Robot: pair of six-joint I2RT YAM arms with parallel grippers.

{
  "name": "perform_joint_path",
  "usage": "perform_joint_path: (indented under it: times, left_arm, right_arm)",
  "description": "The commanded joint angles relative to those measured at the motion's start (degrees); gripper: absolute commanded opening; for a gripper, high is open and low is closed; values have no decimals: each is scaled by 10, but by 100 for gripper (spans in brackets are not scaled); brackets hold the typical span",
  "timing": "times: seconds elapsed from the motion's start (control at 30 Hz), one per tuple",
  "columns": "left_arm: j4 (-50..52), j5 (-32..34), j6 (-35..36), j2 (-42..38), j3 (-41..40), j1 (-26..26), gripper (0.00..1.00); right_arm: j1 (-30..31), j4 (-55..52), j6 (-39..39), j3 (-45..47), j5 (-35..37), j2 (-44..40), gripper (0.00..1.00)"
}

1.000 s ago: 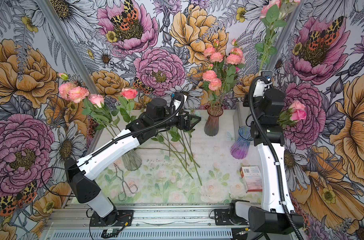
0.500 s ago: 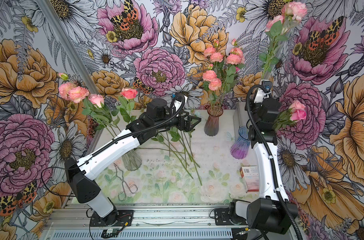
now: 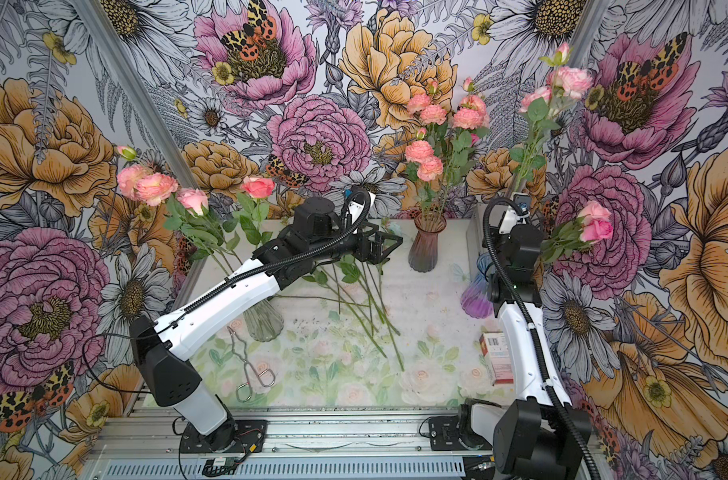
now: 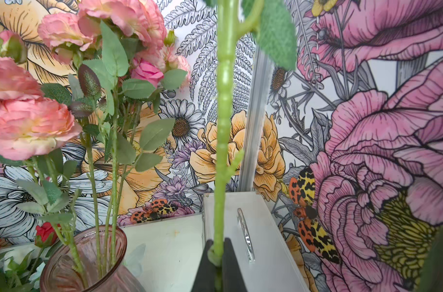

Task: Place the pink flowers into the vase
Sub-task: Place the flower in the vase.

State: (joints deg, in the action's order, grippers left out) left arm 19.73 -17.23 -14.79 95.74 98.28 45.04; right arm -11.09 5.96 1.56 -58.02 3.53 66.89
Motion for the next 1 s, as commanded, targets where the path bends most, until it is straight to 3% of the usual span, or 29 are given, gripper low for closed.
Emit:
perform_joint_path:
  times: [0.0,0.6,0.97]
  left_arm:
    - [-3,-11,0,-6,8,4,99]
    - [4,-14,-9,-1,13,18,99]
    - [4,-5,-6,-21,0,24,99]
  right_arm:
    - [-2,30,6,18,23,-12,0]
    - [-2,40,58,118,73,-64,0]
    - [-2,22,67,129,80,-56,0]
